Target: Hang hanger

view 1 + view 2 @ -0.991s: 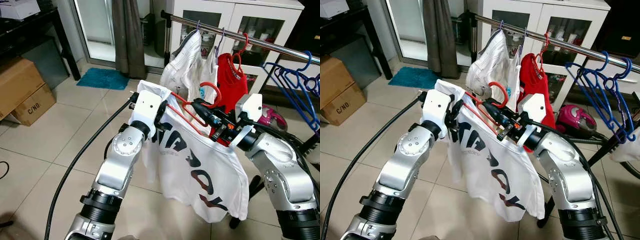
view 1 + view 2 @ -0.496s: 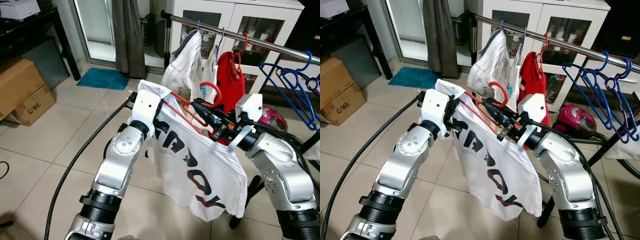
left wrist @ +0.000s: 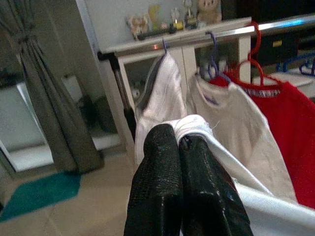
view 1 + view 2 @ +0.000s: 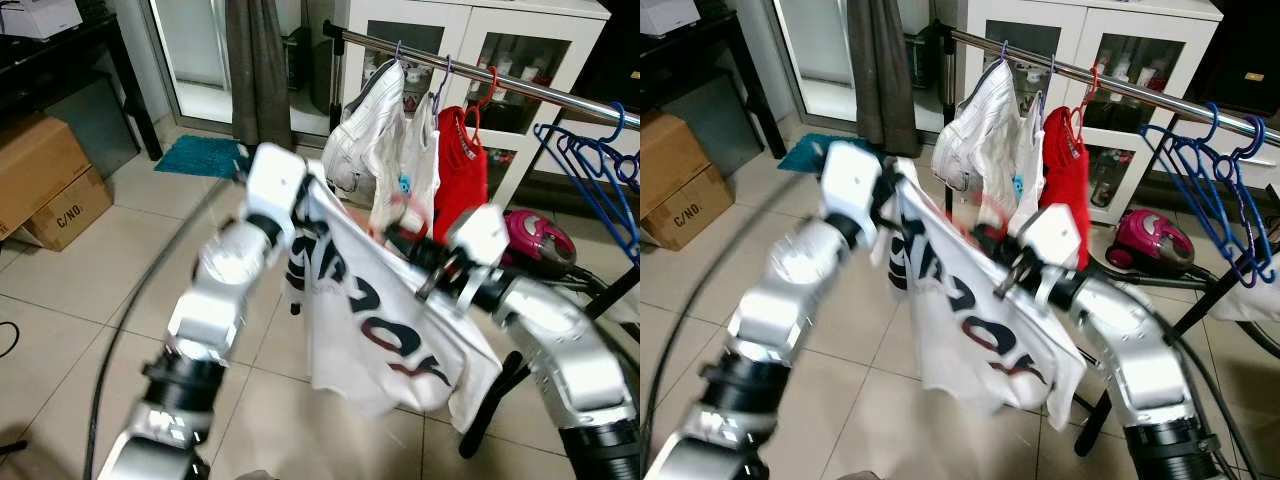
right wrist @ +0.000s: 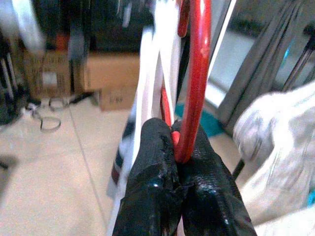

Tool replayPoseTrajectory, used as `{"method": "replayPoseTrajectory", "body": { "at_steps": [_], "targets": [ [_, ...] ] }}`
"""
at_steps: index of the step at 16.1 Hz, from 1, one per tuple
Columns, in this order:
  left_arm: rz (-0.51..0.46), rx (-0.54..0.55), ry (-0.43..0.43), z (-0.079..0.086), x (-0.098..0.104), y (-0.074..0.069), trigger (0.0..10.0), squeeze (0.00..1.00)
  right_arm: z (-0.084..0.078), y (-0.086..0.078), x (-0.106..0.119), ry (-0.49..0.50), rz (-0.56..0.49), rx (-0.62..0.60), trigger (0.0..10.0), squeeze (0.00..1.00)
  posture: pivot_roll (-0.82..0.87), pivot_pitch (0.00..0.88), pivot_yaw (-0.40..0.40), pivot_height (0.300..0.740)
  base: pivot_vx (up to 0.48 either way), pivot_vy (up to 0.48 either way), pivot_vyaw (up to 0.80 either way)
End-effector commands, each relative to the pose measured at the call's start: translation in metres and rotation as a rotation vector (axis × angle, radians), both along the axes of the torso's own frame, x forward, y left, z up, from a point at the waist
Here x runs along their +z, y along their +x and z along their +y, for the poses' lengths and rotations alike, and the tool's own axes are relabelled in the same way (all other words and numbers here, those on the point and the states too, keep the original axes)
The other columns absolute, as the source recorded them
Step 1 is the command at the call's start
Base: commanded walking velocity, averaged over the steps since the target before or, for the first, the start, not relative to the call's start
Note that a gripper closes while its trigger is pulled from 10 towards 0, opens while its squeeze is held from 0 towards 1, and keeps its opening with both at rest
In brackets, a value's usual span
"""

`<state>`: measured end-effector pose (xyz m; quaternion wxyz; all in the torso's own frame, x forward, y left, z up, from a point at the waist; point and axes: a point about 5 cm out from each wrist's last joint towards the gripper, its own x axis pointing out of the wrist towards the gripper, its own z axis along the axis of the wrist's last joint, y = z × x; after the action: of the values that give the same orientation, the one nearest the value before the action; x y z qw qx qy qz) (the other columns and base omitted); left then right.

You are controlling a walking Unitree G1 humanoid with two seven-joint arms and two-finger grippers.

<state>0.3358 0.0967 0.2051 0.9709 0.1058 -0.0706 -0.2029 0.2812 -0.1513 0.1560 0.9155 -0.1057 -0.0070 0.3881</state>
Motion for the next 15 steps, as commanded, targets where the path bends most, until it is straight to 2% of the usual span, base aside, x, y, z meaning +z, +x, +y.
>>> {"method": "replayPoseTrajectory", "body": {
  "at_steps": [1, 3, 5, 6, 8, 10, 12, 15],
  "targets": [
    [-0.022, -0.023, -0.003, 0.000, 0.010, 0.000, 0.0, 0.00, -0.005, 0.000, -0.003, -0.049, -0.006, -0.027, 0.0, 0.00, 0.01, 0.000, 0.023, 0.740, 0.000, 0.000, 0.00],
    [-0.030, -0.029, 0.010, 0.003, 0.016, 0.001, 0.0, 0.00, -0.009, 0.000, -0.008, -0.071, 0.008, -0.057, 0.0, 0.00, 0.01, 0.000, 0.026, 0.740, 0.000, 0.000, 0.00],
    [-0.042, 0.029, 0.049, 0.021, 0.022, 0.009, 0.0, 0.00, -0.017, -0.001, -0.012, -0.073, 0.024, -0.103, 0.0, 0.00, 0.00, 0.000, 0.026, 0.740, 0.000, 0.000, 0.00],
    [-0.045, 0.091, 0.074, 0.040, 0.025, 0.016, 0.0, 0.00, -0.021, -0.002, -0.011, -0.033, 0.027, -0.123, 0.0, 0.00, 0.00, 0.000, 0.027, 0.740, 0.000, 0.000, 0.00],
    [-0.043, 0.172, 0.107, 0.067, 0.028, 0.023, 0.0, 0.00, -0.024, -0.006, -0.005, 0.023, 0.016, -0.119, 0.0, 0.00, 0.00, 0.000, 0.028, 0.740, 0.000, 0.000, 0.00],
    [-0.040, 0.229, 0.140, 0.088, 0.029, 0.027, 0.0, 0.00, -0.024, -0.009, -0.001, 0.064, 0.007, -0.103, 0.0, 0.00, 0.00, 0.000, 0.028, 0.740, 0.000, 0.000, 0.00],
    [-0.001, 0.320, 0.202, 0.123, 0.025, 0.033, 0.0, 0.00, -0.025, -0.014, 0.006, 0.123, -0.013, -0.061, 0.0, 0.00, 0.01, 0.000, 0.030, 0.740, 0.000, 0.000, 0.00],
    [0.045, 0.363, 0.198, 0.139, 0.013, 0.035, 0.0, 0.00, -0.022, -0.017, 0.013, 0.172, -0.028, -0.018, 0.0, 0.00, 0.01, 0.000, 0.030, 0.740, 0.000, 0.000, 0.00]
  ]
}}
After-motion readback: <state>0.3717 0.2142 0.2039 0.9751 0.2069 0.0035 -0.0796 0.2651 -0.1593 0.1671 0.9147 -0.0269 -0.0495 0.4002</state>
